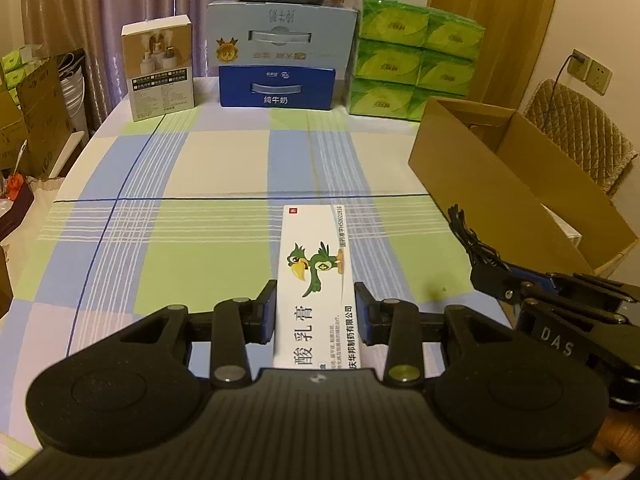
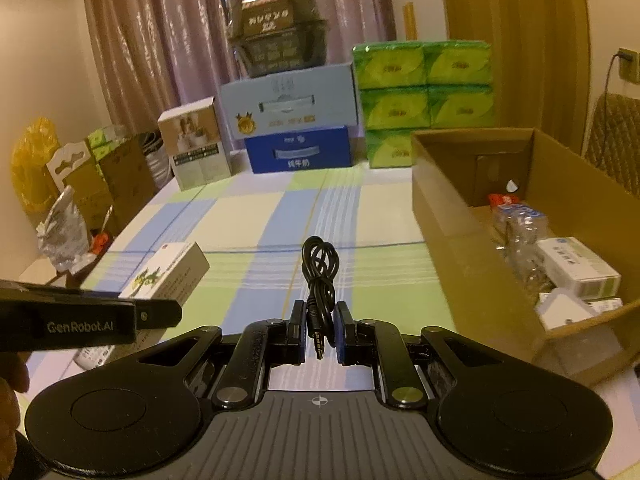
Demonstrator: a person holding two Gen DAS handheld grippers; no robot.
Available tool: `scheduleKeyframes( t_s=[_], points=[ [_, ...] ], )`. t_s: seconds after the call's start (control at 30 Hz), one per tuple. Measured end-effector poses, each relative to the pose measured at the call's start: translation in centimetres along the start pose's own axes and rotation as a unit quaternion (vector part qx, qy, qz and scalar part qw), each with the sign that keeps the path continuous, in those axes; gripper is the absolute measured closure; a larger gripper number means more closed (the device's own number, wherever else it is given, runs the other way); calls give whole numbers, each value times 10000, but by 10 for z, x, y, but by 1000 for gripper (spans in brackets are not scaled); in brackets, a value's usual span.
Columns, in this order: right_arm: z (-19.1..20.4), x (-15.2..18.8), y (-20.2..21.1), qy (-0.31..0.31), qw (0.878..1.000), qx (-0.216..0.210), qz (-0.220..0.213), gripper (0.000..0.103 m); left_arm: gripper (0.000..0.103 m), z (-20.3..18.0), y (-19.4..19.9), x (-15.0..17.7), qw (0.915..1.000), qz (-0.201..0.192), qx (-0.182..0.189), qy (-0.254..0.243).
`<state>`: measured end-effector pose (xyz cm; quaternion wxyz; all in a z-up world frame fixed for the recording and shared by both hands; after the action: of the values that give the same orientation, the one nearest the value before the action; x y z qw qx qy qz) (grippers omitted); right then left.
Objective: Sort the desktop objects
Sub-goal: 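Carry the ointment box and black cable over the cardboard box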
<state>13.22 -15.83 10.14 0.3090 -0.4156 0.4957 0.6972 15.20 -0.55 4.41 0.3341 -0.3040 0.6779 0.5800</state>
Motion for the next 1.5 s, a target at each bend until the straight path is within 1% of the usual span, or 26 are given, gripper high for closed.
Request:
scheduleKeyframes(
  t_s=[0.43,0.67,0.9,1.17,1.37,1.5],
  points=[
    [-14,-23,45,-112,9994,114,-310,93,70,-29,26,-3,9997,-123,175,-69],
    [-26,-37,73,-44,9980,284,-562,93,70,-50,40,-6,9990,-198,398,-15],
    [-64,-47,98,-184,9951,683,-697,93,70,-96,45,-13,9957,-242,867,-197],
    [-110,-53,119,-288,9912,1052,-753,93,70,-154,40,-21,9900,-234,1312,-465],
    [-140,-57,124,-289,9889,1229,-785,93,70,-191,34,-27,9859,-224,1518,-668],
    [-159,-58,126,-276,9882,1296,-773,93,70,-207,25,-32,9849,-185,1583,-681]
  ],
)
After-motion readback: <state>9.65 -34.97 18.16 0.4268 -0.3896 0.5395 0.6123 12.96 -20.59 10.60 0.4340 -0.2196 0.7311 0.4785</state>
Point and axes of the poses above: each gripper's, at about its wrist camera, not at the fingertips, and y roughly against the way its jaws point, z to its left, x to its underside, the point moved 2 cm from there along -y, roughly the way its jaws point, and after that the axes turned 10 degrees about -z, right-handed, at the moved point
